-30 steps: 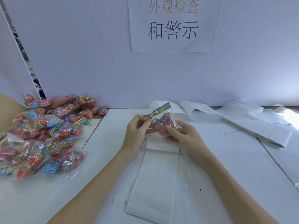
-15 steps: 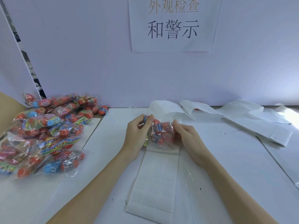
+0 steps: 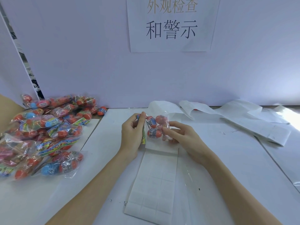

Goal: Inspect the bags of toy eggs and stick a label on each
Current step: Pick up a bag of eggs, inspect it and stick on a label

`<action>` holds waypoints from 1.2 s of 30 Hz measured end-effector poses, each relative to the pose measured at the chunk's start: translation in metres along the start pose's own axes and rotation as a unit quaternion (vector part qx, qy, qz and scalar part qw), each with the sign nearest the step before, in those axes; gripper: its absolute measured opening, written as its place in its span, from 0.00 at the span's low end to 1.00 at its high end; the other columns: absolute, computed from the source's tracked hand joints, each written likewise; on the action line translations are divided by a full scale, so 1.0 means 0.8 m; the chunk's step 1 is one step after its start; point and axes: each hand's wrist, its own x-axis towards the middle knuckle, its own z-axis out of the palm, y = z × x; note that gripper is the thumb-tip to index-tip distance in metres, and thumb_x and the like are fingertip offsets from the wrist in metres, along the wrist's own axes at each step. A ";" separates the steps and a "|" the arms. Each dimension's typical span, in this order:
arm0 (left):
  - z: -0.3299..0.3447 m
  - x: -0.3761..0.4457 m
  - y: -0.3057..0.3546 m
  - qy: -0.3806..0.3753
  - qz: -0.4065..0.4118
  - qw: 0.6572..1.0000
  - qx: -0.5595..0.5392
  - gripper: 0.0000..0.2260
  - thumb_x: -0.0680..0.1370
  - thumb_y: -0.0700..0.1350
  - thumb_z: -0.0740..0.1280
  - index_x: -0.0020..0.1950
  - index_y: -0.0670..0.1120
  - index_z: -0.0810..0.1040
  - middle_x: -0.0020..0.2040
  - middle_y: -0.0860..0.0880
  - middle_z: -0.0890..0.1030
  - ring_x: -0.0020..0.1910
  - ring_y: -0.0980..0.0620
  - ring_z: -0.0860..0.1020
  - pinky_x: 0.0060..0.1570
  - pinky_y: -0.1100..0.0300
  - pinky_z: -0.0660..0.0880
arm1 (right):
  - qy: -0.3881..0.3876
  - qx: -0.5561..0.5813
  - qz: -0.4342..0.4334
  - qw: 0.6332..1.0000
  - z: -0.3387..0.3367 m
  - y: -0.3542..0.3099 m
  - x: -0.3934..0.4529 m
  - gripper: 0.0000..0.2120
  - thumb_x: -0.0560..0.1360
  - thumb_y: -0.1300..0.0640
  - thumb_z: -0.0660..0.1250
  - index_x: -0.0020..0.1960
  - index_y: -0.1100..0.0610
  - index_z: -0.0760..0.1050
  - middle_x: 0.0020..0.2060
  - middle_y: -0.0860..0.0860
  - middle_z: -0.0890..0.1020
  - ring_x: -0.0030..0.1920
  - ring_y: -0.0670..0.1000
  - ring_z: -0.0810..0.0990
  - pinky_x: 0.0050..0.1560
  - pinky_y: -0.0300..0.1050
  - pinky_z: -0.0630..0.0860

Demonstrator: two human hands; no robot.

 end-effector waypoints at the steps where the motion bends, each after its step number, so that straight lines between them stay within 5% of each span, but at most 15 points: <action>1: 0.001 0.000 0.000 0.000 -0.005 1.000 -0.005 0.16 0.84 0.54 0.66 0.43 0.46 0.80 0.40 0.42 0.85 0.38 0.49 0.84 0.37 0.54 0.82 | -0.003 0.006 0.001 1.000 -0.001 -0.001 0.000 0.10 0.82 0.50 0.70 0.61 0.51 0.83 0.50 0.59 0.88 0.44 0.49 0.81 0.44 0.34 0.74; 8: 0.006 -0.005 0.007 -0.004 -0.007 0.999 0.031 0.20 0.83 0.64 0.61 0.45 0.52 0.85 0.42 0.43 0.85 0.39 0.51 0.83 0.36 0.61 0.78 | -0.004 0.017 -0.024 1.000 -0.009 0.004 0.002 0.10 0.83 0.53 0.68 0.62 0.48 0.83 0.42 0.51 0.81 0.38 0.48 0.68 0.39 0.35 0.68; 12: 0.002 -0.007 0.015 -0.025 0.006 0.999 0.048 0.19 0.81 0.65 0.63 0.46 0.54 0.86 0.38 0.59 0.79 0.39 0.52 0.76 0.40 0.61 0.76 | -0.025 0.016 -0.016 0.999 -0.013 0.002 0.001 0.11 0.81 0.52 0.69 0.62 0.49 0.85 0.42 0.46 0.81 0.39 0.48 0.69 0.39 0.35 0.67; 16: 0.004 -0.011 0.017 -0.070 -0.001 0.997 0.042 0.10 0.81 0.52 0.71 0.45 0.49 0.87 0.45 0.37 0.83 0.45 0.37 0.82 0.50 0.40 0.83 | -0.012 0.023 -0.001 1.000 -0.013 0.005 0.003 0.13 0.81 0.55 0.72 0.65 0.52 0.82 0.46 0.56 0.84 0.46 0.52 0.81 0.48 0.39 0.75; 19: 0.002 -0.010 0.017 -0.053 -0.014 0.998 0.033 0.07 0.81 0.48 0.73 0.46 0.48 0.88 0.48 0.34 0.83 0.45 0.42 0.82 0.54 0.35 0.82 | 0.040 0.032 0.003 0.999 -0.011 0.009 0.005 0.09 0.81 0.55 0.72 0.59 0.58 0.82 0.38 0.51 0.82 0.38 0.47 0.76 0.40 0.34 0.73; 22: 0.001 -0.007 0.015 -0.045 -0.024 0.999 0.021 0.07 0.81 0.46 0.72 0.45 0.49 0.87 0.48 0.39 0.85 0.47 0.41 0.84 0.54 0.35 0.82 | 0.061 0.051 0.003 0.997 -0.008 0.012 0.006 0.09 0.80 0.54 0.72 0.53 0.60 0.82 0.39 0.50 0.82 0.39 0.47 0.76 0.43 0.37 0.73; 25: 0.000 -0.005 0.011 -0.039 -0.023 0.999 0.012 0.07 0.82 0.45 0.71 0.45 0.49 0.87 0.47 0.42 0.86 0.46 0.45 0.84 0.52 0.39 0.84 | 0.076 0.062 0.013 0.995 -0.007 0.011 0.005 0.08 0.79 0.52 0.73 0.50 0.57 0.86 0.43 0.54 0.82 0.45 0.51 0.75 0.51 0.47 0.72; 28: 0.000 -0.006 0.010 -0.036 -0.014 0.999 0.011 0.06 0.81 0.45 0.72 0.47 0.50 0.87 0.44 0.38 0.83 0.41 0.50 0.80 0.41 0.52 0.84 | 0.082 0.098 0.020 0.992 -0.009 0.008 0.004 0.09 0.78 0.53 0.73 0.54 0.55 0.88 0.44 0.51 0.83 0.44 0.49 0.72 0.53 0.44 0.72; 33: -0.003 -0.008 0.012 -0.029 0.020 0.999 -0.008 0.05 0.77 0.51 0.75 0.52 0.56 0.89 0.47 0.52 0.82 0.41 0.58 0.74 0.43 0.67 0.74 | 0.131 0.094 -0.021 0.987 -0.004 0.004 0.003 0.08 0.79 0.53 0.73 0.56 0.49 0.88 0.33 0.47 0.76 0.32 0.48 0.63 0.35 0.34 0.66; 36: -0.003 -0.009 0.014 -0.047 0.015 0.998 -0.046 0.09 0.75 0.54 0.74 0.54 0.56 0.89 0.42 0.55 0.82 0.38 0.62 0.76 0.43 0.71 0.73 | 0.140 0.074 -0.052 0.986 0.002 0.003 0.000 0.08 0.81 0.54 0.71 0.57 0.49 0.88 0.29 0.49 0.78 0.30 0.49 0.73 0.32 0.36 0.70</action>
